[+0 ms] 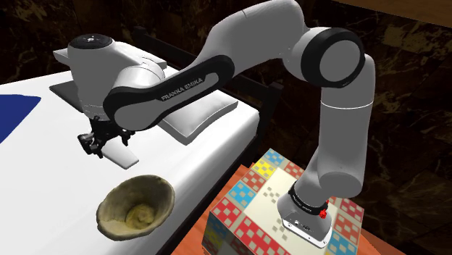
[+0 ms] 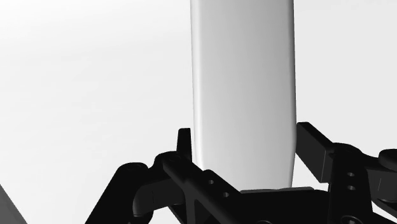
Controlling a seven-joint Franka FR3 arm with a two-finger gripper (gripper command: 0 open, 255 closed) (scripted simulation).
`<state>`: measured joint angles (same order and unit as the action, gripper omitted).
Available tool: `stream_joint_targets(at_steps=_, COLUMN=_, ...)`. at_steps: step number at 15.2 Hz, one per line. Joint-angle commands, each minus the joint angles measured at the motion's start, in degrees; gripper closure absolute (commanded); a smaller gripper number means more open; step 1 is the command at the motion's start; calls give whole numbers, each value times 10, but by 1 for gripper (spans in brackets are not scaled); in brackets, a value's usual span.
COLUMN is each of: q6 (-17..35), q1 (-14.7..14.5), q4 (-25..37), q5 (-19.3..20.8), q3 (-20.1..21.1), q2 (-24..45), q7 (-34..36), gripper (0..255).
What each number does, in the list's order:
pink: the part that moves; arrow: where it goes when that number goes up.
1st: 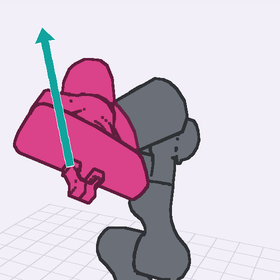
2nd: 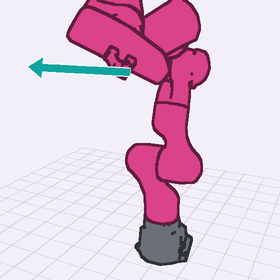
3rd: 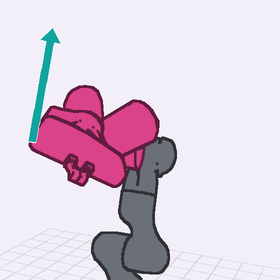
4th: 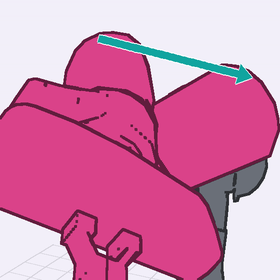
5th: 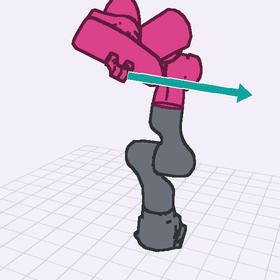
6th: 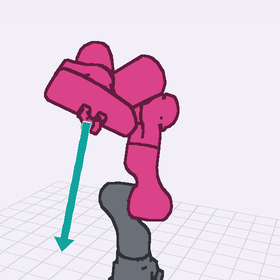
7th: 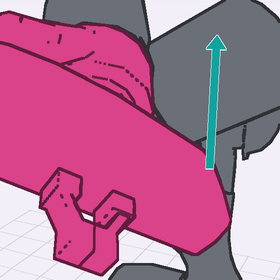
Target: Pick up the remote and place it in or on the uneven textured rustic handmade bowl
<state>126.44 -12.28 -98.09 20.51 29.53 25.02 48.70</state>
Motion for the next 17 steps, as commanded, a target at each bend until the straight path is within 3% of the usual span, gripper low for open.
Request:
stream_joint_targets(at_steps=1, q6=-13, q1=2, q4=6, q5=-6, q3=3, q2=-8, q7=-5, gripper=255)
stream_joint_targets(at_steps=17, q6=-117, q1=6, q4=81, q5=-38, q3=18, q2=-43, q7=-32, gripper=255)
